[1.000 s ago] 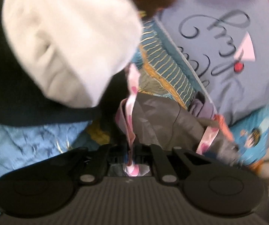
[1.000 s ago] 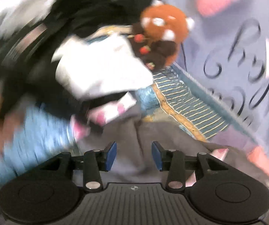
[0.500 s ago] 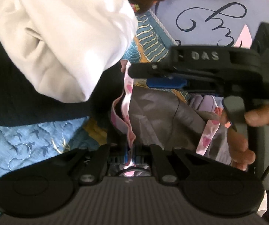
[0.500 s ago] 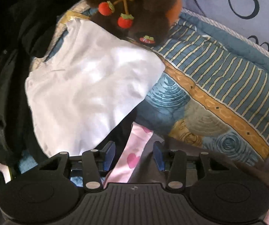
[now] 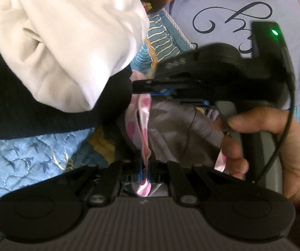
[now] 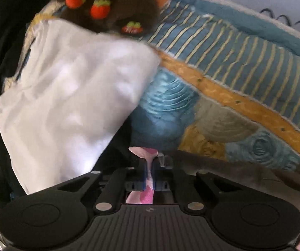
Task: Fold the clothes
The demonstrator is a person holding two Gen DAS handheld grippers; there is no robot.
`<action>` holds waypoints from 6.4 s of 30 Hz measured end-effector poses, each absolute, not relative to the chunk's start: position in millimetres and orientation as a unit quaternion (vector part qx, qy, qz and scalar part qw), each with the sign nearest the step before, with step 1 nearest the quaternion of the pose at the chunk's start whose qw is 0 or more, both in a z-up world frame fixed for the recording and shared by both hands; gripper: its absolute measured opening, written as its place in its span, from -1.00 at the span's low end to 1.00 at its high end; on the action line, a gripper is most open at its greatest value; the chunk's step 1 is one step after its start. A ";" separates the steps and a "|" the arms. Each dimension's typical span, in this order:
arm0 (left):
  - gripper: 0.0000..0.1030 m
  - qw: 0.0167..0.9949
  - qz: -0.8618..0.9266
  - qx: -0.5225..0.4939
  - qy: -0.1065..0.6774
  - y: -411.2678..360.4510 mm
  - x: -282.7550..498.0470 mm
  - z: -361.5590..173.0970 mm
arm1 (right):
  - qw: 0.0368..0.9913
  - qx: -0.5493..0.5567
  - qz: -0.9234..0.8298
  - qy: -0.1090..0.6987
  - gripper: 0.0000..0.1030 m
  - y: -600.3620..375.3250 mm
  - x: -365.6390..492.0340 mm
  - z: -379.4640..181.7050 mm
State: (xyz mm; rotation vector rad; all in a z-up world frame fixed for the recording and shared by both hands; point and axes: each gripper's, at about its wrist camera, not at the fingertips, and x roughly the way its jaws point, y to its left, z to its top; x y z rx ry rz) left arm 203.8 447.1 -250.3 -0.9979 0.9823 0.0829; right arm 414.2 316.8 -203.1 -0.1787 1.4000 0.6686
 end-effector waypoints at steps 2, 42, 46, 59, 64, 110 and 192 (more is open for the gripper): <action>-0.91 0.766 0.034 -0.458 0.449 445.4 203.6 -247.8 | 0.718 -0.068 0.305 0.621 -0.91 304.8 415.2 -190.9; -0.88 0.794 -0.033 -0.366 0.484 92.9 260.2 -194.3 | 0.841 0.145 0.225 0.470 -0.83 -66.6 382.0 -94.3; -0.73 0.803 -0.009 -0.338 0.491 82.4 266.3 -211.1 | 0.844 0.145 0.219 0.467 -0.77 -72.8 381.9 -102.3; 0.48 0.839 -0.075 -0.272 0.465 25.6 228.8 -186.6 | 0.876 0.130 0.207 0.415 -0.33 -108.1 351.2 -76.9; 0.48 0.841 -0.086 -0.259 0.467 49.2 182.8 -166.5 | 0.869 0.134 0.245 0.409 -0.24 -110.4 317.4 -77.9; 0.98 0.857 0.024 -0.207 0.471 293.9 -67.5 -144.9 | 0.734 0.258 0.334 0.532 -0.97 -2.3 49.9 -190.3; 0.99 0.833 0.050 -0.133 0.534 265.5 -92.8 -151.7 | 0.648 0.268 0.262 0.663 -0.97 -35.4 -5.6 -220.4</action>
